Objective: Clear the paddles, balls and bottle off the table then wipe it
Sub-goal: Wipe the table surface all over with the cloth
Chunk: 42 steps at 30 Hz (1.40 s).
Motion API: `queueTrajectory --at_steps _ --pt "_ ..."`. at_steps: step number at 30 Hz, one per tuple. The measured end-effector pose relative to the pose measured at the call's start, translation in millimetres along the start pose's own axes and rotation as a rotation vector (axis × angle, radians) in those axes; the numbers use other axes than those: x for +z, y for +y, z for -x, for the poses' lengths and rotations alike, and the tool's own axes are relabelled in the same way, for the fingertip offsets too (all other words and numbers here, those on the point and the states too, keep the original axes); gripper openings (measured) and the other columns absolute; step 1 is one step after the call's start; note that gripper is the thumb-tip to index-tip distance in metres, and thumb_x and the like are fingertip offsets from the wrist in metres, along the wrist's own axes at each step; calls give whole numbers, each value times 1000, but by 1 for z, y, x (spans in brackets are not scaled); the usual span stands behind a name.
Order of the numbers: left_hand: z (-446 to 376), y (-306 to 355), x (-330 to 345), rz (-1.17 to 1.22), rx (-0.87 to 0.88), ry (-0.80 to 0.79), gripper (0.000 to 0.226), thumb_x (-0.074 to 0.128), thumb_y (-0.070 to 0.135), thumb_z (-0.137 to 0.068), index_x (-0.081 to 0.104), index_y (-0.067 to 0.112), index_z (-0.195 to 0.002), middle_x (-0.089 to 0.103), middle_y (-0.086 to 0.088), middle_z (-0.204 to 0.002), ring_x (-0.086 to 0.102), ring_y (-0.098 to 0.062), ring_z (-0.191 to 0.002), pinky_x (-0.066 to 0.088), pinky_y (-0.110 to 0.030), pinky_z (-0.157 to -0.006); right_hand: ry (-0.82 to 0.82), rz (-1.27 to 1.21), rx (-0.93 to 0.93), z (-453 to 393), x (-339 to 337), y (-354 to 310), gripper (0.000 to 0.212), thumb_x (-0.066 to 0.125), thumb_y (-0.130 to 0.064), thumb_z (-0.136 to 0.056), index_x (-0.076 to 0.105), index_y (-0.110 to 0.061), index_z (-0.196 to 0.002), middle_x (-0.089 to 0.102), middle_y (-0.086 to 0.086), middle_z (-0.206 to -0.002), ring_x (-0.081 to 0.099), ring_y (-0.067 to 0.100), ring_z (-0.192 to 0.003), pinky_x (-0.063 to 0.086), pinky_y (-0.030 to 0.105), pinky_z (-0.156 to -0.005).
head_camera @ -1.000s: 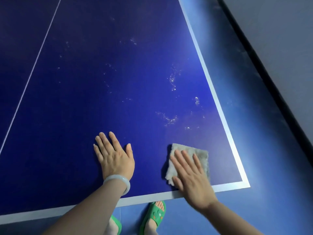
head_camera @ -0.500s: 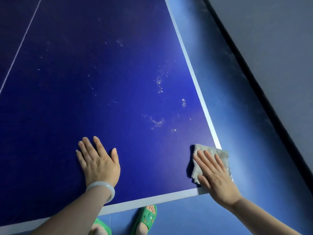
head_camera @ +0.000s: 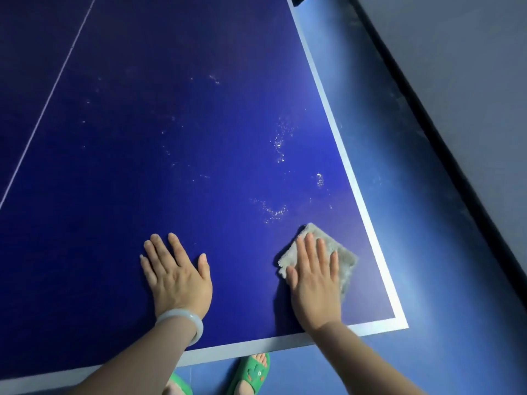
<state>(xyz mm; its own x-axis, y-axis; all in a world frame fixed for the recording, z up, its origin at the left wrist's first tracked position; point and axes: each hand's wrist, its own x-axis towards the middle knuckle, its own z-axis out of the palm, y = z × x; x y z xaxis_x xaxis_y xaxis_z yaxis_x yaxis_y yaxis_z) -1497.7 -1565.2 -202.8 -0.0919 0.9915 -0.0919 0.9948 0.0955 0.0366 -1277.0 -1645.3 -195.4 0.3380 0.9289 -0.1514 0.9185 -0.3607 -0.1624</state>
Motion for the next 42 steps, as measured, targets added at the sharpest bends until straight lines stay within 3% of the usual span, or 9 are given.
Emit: queueTrajectory --at_steps 6,12,16,20,24,28,33,39,42 --pt "-1 0 -1 37 0 -2 68 28 41 -99 22 -1 -152 16 -30 -157 13 -42 -147 9 -53 -121 -23 33 -365 -21 3 -14 59 26 -43 -102 15 -27 -157 6 -8 -163 3 17 -152 2 44 -121" --pt "-2 -2 0 38 4 -30 74 26 48 -97 16 2 -154 11 -28 -159 7 -40 -149 6 -52 -121 41 -17 203 -37 0 -8 58 19 -42 -104 9 -21 -157 5 1 -165 2 22 -152 -2 46 -121" --pt "-6 -8 -4 201 20 -54 71 34 47 -99 13 8 -155 2 -20 -162 -2 -33 -150 -3 -46 -122 28 -24 -61 4 15 -78 64 20 -44 -97 27 -15 -154 21 6 -161 18 27 -149 8 50 -120" --pt "-17 -47 -13 424 106 3 54 40 35 -101 34 16 -151 14 -12 -162 11 -28 -150 16 -43 -120 -16 22 -313 -13 20 -97 61 24 -41 -100 24 -18 -155 16 1 -163 8 22 -151 5 48 -120" --pt "-48 -101 -13 211 -44 12 61 30 40 -102 16 14 -156 3 -16 -163 3 -31 -151 10 -44 -123 -46 30 -189 -58 12 -82 59 25 -41 -104 7 -22 -157 0 -3 -165 -5 20 -152 -4 45 -122" --pt "-71 -128 -11 123 -139 -11 67 14 50 -99 0 18 -156 -7 -20 -162 -6 -33 -150 0 -47 -123 22 -13 -78 -28 15 -104 58 27 -41 -102 24 -16 -154 18 5 -162 15 27 -150 8 50 -121" --pt "-71 -127 -9 52 -138 22 69 5 51 -97 -2 17 -156 -2 -23 -161 -1 -35 -150 1 -48 -122 -32 8 -333 13 31 -158 61 29 -40 -97 33 -12 -151 27 6 -160 21 27 -149 15 51 -116" --pt "-71 -128 -7 54 -148 21 68 6 52 -97 1 19 -156 0 -21 -162 -1 -33 -150 4 -48 -123 -97 46 -615 -66 28 -202 62 24 -48 -102 9 -24 -157 0 -4 -164 -10 17 -151 -9 45 -121" --pt "-71 -128 -6 63 -142 17 67 5 52 -97 0 20 -156 -1 -20 -162 -3 -32 -151 5 -48 -123 -69 10 -345 -120 17 -182 63 29 -46 -102 4 -26 -157 -3 -6 -165 -10 17 -151 -13 42 -120"
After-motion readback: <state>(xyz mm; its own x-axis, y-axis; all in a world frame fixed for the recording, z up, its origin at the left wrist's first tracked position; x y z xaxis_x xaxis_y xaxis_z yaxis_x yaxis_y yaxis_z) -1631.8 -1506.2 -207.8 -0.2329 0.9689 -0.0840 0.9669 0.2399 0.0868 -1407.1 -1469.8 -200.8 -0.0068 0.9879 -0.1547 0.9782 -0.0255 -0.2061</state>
